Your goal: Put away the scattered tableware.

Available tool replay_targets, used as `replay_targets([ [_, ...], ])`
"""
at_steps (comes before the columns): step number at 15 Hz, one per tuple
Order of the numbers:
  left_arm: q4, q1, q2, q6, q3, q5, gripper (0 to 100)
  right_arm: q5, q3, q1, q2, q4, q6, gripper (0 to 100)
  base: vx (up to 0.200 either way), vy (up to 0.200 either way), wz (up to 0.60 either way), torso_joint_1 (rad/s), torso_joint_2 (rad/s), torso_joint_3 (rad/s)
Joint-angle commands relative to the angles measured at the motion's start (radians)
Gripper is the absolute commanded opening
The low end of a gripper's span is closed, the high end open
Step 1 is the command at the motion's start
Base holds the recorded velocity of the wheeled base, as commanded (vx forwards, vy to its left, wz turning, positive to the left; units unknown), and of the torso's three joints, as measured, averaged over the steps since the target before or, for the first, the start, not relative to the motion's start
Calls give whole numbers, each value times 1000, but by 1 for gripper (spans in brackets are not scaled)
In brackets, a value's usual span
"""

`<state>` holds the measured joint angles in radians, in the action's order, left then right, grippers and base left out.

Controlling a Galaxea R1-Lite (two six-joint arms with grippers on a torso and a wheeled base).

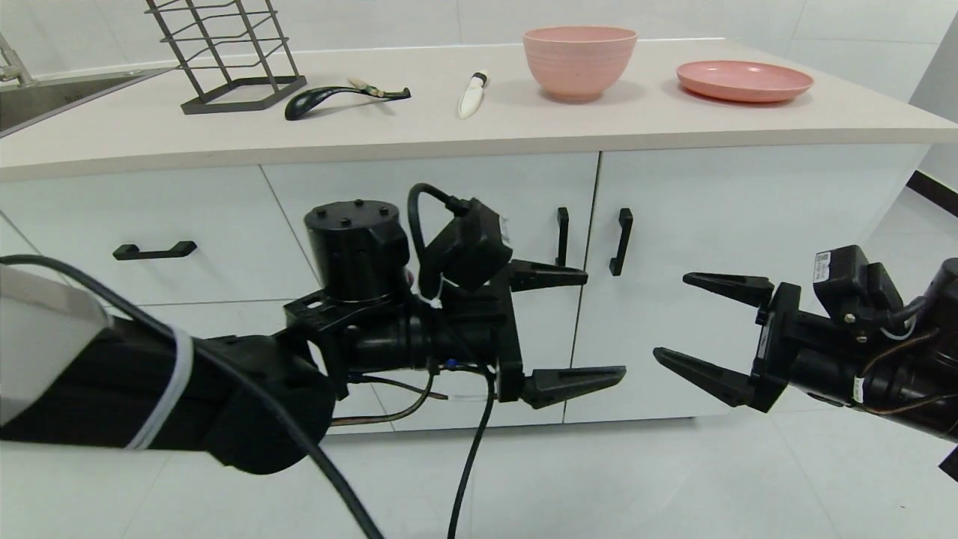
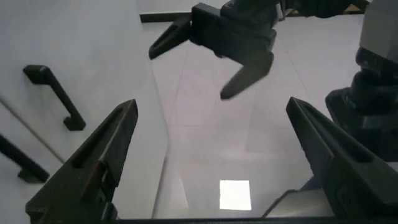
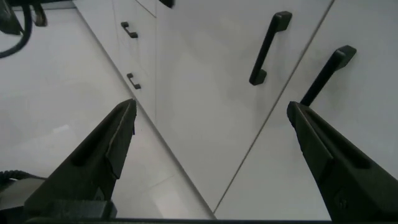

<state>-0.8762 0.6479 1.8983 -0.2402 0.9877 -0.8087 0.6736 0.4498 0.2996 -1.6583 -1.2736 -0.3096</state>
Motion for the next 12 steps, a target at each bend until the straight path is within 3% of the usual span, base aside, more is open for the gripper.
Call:
replay_targets([
  [1, 39, 22, 94, 2, 98, 0, 100, 1, 56, 0, -60, -1, -6, 100, 0, 0, 0, 0, 0, 0],
  [5, 189, 33, 107, -7, 224, 19, 100, 6, 148, -8, -152, -3, -8, 100, 0, 0, 0, 0, 0, 0],
  [6, 198, 32, 119, -30, 263, 19, 100, 6, 170, -17, -172, -3, -8, 100, 0, 0, 0, 0, 0, 0],
  [9, 319, 16, 130, -143, 336, 17, 100, 24, 241, -65, -242, -10, -6, 100, 0, 0, 0, 0, 0, 0],
  [12, 353, 4, 131, -157, 345, 17, 100, 104, 280, -76, -325, -92, -2, 100, 0, 0, 0, 0, 0, 0],
])
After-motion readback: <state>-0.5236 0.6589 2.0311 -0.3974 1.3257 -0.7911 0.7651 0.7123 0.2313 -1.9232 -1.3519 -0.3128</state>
